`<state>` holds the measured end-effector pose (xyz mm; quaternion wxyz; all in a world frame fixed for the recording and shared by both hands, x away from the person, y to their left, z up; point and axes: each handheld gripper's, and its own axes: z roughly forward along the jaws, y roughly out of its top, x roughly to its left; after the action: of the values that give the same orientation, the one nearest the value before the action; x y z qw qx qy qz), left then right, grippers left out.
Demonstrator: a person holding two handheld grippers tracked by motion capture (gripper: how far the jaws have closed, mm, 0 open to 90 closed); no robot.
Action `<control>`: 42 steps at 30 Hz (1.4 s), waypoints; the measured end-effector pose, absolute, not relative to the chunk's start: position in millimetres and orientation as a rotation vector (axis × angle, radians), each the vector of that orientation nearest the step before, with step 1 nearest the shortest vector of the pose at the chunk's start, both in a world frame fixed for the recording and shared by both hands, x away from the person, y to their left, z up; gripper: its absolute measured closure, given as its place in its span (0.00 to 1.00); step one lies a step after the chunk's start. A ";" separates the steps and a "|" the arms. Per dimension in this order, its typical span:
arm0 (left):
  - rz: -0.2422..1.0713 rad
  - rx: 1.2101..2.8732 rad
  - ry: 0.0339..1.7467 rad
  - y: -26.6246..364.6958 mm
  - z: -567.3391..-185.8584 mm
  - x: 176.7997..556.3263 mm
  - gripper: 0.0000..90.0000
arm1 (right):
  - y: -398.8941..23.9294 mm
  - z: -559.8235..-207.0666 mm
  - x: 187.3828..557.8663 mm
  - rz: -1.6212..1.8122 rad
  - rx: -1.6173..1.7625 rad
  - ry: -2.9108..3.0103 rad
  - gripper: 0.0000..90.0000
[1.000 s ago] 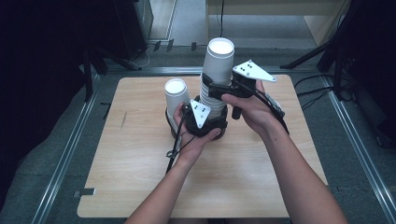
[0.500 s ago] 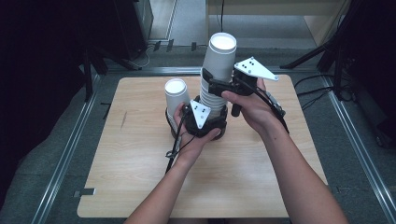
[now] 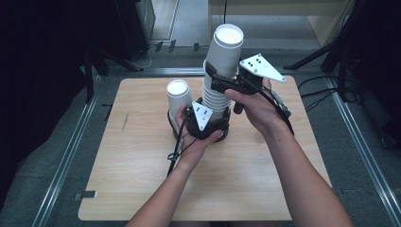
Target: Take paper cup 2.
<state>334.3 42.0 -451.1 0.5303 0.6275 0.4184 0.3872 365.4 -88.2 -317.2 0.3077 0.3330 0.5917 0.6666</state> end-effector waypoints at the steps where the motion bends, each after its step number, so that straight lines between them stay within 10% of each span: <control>1: 0.924 1.497 1.000 42.0 -451.1 334.3 0.11 | -88.3 -315.8 365.0 1.763 0.882 1.559 0.14; 42: 0.921 1.490 1.007 42.4 -452.2 332.1 0.13 | -117.8 -277.5 325.0 1.762 0.829 1.371 0.14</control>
<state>332.1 42.4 -452.2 0.5314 0.6247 0.4222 0.3861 325.0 -117.8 -277.5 0.3710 0.3233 0.5347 0.6870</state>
